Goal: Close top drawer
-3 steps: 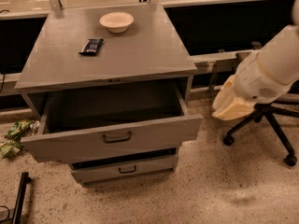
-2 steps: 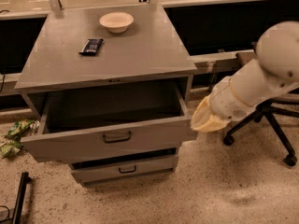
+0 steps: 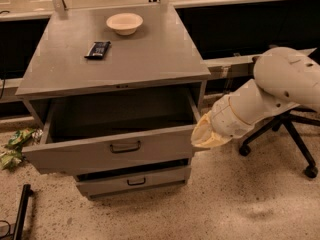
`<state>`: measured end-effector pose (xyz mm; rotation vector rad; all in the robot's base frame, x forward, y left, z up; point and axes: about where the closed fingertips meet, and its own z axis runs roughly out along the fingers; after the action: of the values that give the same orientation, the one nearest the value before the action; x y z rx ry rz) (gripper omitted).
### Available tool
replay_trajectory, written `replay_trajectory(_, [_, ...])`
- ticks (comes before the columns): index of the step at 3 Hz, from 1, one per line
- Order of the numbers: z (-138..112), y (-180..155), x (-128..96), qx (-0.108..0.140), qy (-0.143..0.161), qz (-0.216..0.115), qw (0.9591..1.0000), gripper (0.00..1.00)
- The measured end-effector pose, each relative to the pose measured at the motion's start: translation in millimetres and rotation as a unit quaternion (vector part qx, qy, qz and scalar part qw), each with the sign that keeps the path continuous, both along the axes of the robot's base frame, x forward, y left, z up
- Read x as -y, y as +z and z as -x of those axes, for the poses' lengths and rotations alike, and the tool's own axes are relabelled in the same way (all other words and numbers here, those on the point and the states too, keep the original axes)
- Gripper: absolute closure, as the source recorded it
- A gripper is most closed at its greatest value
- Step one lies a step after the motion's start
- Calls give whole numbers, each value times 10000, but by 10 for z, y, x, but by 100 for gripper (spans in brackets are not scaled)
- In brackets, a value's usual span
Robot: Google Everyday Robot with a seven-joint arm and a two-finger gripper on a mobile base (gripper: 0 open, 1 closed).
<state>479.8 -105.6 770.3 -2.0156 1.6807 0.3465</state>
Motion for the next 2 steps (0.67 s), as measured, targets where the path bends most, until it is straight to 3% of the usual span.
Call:
replay_trajectory(1, [2, 3, 2, -4, -8, 3, 10000, 100])
replay_trajectory(2, [-90, -459, -38, 233, -17, -56, 9997, 100])
